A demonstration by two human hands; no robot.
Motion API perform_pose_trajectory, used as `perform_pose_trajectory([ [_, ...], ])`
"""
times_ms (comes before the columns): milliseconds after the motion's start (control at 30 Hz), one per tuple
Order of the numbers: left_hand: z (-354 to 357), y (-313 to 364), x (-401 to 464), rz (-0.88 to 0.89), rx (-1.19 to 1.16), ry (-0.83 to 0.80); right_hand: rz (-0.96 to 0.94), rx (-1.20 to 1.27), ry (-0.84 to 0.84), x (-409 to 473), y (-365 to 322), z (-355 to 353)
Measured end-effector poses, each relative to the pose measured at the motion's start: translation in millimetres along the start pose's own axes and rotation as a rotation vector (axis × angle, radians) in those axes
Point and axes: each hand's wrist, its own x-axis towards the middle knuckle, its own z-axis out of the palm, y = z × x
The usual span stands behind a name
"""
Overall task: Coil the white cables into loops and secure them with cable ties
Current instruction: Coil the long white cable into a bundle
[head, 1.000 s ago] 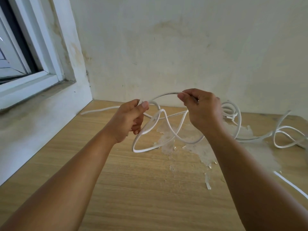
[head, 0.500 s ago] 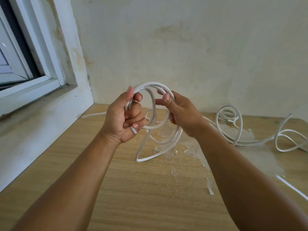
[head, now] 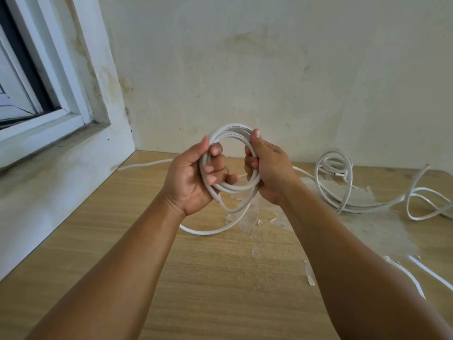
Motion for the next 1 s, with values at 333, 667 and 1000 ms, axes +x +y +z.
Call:
perform_pose_trajectory([
  [333,10.7,-6.9,8.4,0.047,0.039,0.245,-0.127,-0.256,-0.007,0.9,6.8,-11.2],
  [667,20.2,10.2,14.3,0.243,-0.180,0.385,-0.080,-0.079,-0.144,-14.7,68.1,-35.3],
  [1000,16.8,12.7,9.2,0.373,-0.164,0.433,-0.465,-0.572,0.310,-10.8,74.0,-36.8],
])
